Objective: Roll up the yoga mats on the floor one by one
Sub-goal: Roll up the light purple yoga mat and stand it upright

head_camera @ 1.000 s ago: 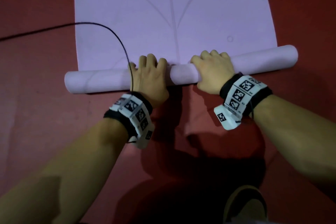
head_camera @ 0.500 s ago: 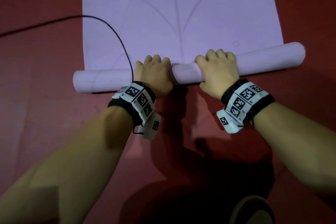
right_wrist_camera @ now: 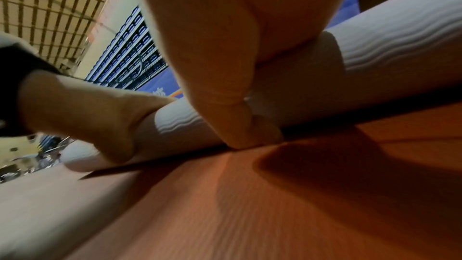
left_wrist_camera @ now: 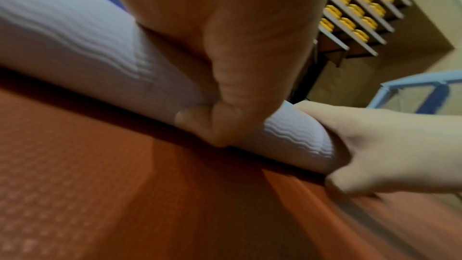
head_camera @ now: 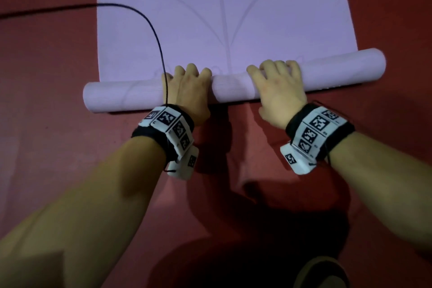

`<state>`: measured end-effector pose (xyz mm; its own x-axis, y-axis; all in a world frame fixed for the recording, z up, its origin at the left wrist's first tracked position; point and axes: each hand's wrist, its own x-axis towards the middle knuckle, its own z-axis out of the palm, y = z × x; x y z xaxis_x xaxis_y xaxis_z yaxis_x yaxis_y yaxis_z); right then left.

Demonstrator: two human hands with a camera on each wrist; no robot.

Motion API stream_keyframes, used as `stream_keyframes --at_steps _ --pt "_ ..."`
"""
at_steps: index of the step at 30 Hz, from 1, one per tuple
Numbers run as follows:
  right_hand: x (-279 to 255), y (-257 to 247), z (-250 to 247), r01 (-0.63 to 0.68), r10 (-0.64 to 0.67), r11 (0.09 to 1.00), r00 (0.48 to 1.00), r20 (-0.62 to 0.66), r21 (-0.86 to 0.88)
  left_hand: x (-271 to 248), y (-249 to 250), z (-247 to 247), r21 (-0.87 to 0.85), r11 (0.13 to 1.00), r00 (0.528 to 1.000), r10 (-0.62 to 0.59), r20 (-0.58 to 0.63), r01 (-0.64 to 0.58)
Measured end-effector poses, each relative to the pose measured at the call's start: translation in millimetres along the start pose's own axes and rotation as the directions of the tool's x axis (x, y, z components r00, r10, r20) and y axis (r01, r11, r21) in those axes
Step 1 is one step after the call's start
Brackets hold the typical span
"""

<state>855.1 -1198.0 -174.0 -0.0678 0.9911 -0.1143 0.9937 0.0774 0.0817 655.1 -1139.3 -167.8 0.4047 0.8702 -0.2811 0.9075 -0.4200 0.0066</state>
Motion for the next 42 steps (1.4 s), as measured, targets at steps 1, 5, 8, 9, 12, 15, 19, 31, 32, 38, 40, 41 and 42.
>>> stream_keyframes --at_steps 1,5,8,9,12,15,19,31,32,38,40,41,42 --pt "3.0 -0.4 0.2 -0.004 0.004 1.000 1.000 0.007 -0.006 1.8 1.2 -1.4 0.013 1.000 1.000 -0.005 0.004 0.005" --pt "24.0 3.1 -9.9 -0.017 0.018 1.000 0.996 0.092 -0.003 10.6 4.1 -5.2 0.028 0.998 0.998 -0.060 0.000 0.060" --pt "29.2 2.2 -13.6 -0.016 0.015 1.000 0.989 0.144 0.006 15.0 2.0 -10.6 0.019 0.998 0.997 -0.056 0.058 0.055" --pt "29.2 2.2 -14.7 -0.014 0.014 1.000 0.989 0.145 0.003 15.0 1.4 -12.6 0.022 0.998 0.996 -0.052 0.068 0.051" --pt "25.5 3.2 -17.8 -0.009 0.008 1.000 0.988 0.155 0.002 12.5 1.1 -17.4 0.010 0.998 0.992 -0.065 0.111 0.064" --pt "13.4 2.7 -20.8 0.010 -0.012 1.000 0.977 0.212 0.012 2.1 2.6 -18.9 -0.014 0.998 0.979 -0.051 0.196 0.055" --pt "-14.7 -3.3 -24.8 0.027 -0.034 0.999 0.956 0.290 0.030 -25.3 6.8 -14.8 -0.047 0.999 0.959 -0.012 0.282 0.026" --pt "-62.5 -16.8 -27.4 0.021 -0.053 0.997 0.886 0.461 0.074 -93.5 13.1 10.7 -0.086 0.990 0.982 0.126 0.140 -0.114" --pt "-59.0 -16.5 -27.7 0.017 -0.053 0.997 0.875 0.480 0.079 -96.7 12.6 11.6 -0.060 0.991 0.986 0.124 0.108 -0.118" --pt "-51.5 -13.7 -29.5 0.009 -0.074 0.992 0.854 0.514 0.129 -103.5 26.8 15.8 -0.017 0.999 0.997 0.038 0.064 -0.037" --pt "-57.4 -10.7 -27.1 0.013 -0.082 0.989 0.882 0.464 0.150 -97.0 26.4 14.4 -0.042 0.999 0.994 0.037 0.103 -0.033" --pt "-61.4 -9.2 -25.7 0.021 -0.088 0.987 0.903 0.420 0.161 -93.9 25.1 13.2 -0.049 0.998 0.992 0.046 0.120 -0.040" --pt "-65.7 -8.5 -24.4 0.029 -0.091 0.984 0.928 0.362 0.173 -90.4 23.6 11.4 -0.057 0.997 0.989 0.053 0.135 -0.046"
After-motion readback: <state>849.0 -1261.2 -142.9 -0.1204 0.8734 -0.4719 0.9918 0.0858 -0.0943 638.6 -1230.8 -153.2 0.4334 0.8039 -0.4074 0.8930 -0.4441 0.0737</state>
